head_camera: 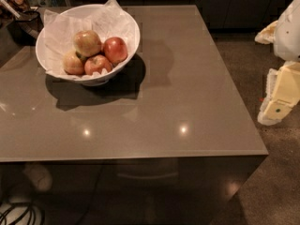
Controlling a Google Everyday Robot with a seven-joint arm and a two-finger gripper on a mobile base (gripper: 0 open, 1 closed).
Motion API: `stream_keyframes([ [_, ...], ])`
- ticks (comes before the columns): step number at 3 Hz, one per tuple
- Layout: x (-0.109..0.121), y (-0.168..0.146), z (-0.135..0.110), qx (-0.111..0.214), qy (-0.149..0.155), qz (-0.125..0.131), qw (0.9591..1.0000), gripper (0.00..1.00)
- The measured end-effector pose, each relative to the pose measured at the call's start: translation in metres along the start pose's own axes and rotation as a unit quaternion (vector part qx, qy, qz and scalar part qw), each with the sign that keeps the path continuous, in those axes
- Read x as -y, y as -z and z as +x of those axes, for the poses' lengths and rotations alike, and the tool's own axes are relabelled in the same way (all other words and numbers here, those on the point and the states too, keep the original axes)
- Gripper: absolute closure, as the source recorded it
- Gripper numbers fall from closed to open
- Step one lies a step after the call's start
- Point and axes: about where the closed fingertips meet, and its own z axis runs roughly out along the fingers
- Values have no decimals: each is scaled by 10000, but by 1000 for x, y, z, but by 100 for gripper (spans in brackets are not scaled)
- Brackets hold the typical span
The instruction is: Pick apple from white bowl
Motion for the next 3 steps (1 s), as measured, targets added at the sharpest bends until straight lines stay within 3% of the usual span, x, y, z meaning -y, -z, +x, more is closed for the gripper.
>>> stream_keyframes([
  [2,4,3,-12,28,79,-4,10000,0],
  [3,9,7,-37,-53,329,15,9994,0],
])
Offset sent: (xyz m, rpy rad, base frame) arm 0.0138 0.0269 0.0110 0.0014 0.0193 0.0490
